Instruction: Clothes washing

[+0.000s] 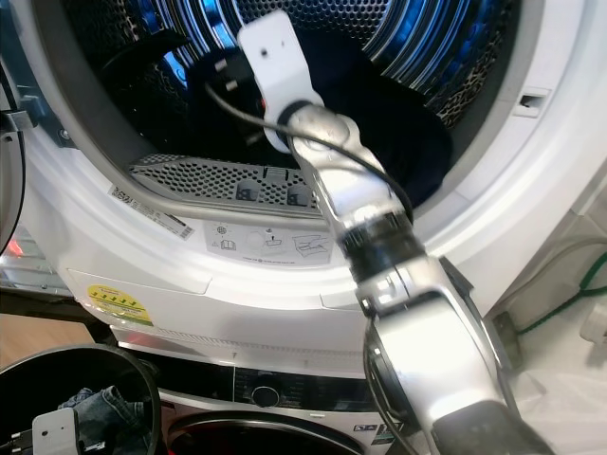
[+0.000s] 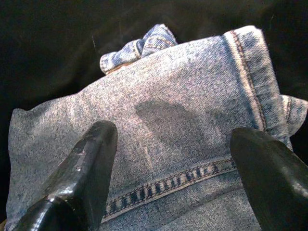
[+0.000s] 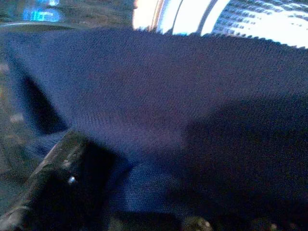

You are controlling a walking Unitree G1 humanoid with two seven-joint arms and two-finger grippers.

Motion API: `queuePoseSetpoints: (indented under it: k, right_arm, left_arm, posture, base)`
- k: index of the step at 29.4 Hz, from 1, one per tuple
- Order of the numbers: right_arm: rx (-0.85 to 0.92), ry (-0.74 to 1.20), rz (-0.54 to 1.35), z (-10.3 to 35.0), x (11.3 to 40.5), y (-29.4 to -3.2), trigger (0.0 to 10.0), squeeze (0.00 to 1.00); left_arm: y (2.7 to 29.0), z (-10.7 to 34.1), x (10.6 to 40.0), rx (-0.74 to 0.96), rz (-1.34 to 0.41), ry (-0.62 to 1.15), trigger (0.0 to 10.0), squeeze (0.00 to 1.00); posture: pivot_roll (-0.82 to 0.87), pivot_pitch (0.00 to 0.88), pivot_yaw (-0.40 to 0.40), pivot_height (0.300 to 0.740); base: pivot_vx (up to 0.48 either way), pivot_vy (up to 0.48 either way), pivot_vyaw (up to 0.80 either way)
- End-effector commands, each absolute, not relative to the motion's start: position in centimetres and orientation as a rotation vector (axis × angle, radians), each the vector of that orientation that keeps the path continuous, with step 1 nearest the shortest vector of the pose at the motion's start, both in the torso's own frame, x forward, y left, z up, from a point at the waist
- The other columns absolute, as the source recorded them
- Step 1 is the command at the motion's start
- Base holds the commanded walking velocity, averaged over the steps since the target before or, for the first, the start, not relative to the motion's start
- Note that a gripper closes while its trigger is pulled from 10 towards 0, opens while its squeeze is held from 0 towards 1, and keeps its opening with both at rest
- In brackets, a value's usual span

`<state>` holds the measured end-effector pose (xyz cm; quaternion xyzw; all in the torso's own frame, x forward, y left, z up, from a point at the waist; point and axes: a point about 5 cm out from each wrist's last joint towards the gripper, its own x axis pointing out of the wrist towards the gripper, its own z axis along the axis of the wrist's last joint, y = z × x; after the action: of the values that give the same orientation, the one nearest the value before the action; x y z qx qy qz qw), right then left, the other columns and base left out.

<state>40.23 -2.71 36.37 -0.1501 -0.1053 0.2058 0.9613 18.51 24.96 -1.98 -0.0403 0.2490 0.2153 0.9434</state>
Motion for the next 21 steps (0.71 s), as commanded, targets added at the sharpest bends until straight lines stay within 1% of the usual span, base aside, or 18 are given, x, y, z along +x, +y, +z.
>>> queuePoseSetpoints:
  k: [1,5,6,7,8,9,11,14,15,16,19,21]
  right_arm:
    - [-0.283,-0.254,0.352,37.8,40.6,-3.2,10.0,0.0]
    - [-0.315,-0.24,0.251,38.1,41.2,-4.1,10.0,0.0]
    - [-0.298,-0.238,0.207,38.2,41.4,-4.7,10.0,0.0]
    - [-0.328,-0.249,0.138,38.6,41.5,-5.6,10.0,0.0]
    - [-0.328,-0.249,0.138,38.6,41.5,-5.6,10.0,0.0]
    - [-0.308,-0.25,0.046,38.9,41.8,-7.1,10.0,0.0]
    - [-0.279,-0.236,-0.014,39.0,42.0,-8.3,10.0,0.0]
    - [-0.269,-0.23,-0.033,38.9,42.0,-8.7,10.0,0.0]
    - [-0.218,-0.205,-0.014,38.6,42.1,-8.7,10.0,0.0]
    - [-0.218,-0.205,-0.014,38.6,42.1,-8.7,10.0,0.0]
    - [-0.194,-0.192,0.021,37.9,42.2,-8.4,10.0,0.0]
    - [-0.146,-0.17,0.072,37.2,42.3,-7.8,10.0,0.0]
  left_arm:
    - [24.4,-2.8,17.8,-0.074,0.433,0.545,10.0,0.0]
    - [24.3,-2.8,17.8,-0.072,0.434,0.542,10.0,0.0]
    - [24.3,-2.8,17.8,-0.073,0.436,0.541,10.0,0.0]
    - [24.3,-2.8,17.8,-0.074,0.437,0.54,10.0,0.0]
    - [24.3,-2.8,17.8,-0.074,0.437,0.54,10.0,0.0]
    - [24.2,-2.8,17.8,-0.075,0.437,0.538,10.0,0.0]
    - [24.2,-2.8,17.8,-0.077,0.438,0.536,10.0,0.0]
    - [24.1,-2.8,17.8,-0.078,0.438,0.536,10.0,0.0]
    - [24.1,-2.8,17.8,-0.081,0.436,0.538,10.0,0.0]
    - [24.1,-2.8,17.8,-0.081,0.436,0.538,10.0,0.0]
    - [23.9,-2.8,17.8,-0.087,0.432,0.539,10.0,0.0]
    - [23.8,-2.8,17.9,-0.09,0.426,0.538,10.0,0.0]
  posture:
    - [0.09,0.0,-0.063,0.74]
    - [0.11,0.0,-0.074,0.74]
    - [0.12,0.0,-0.077,0.74]
    - [0.13,0.0,-0.082,0.74]
    - [0.13,0.0,-0.082,0.74]
    - [0.14,0.0,-0.089,0.74]
    - [0.14,0.0,-0.089,0.74]
    - [0.15,0.0,-0.095,0.74]
    - [0.15,0.0,-0.095,0.74]
    - [0.15,0.0,-0.095,0.74]
    - [0.14,0.0,-0.093,0.74]
    - [0.14,0.0,-0.089,0.74]
  base:
    - [0.0,0.0,0.0]
    - [0.0,0.0,0.0]
    - [0.0,0.0,0.0]
    - [0.0,0.0,0.0]
    - [0.0,0.0,0.0]
    - [0.0,0.0,0.0]
    - [0.0,0.0,0.0]
    - [0.0,0.0,0.0]
    - [0.0,0.0,0.0]
    - [0.0,0.0,0.0]
    - [0.0,0.0,0.0]
    - [0.0,0.0,0.0]
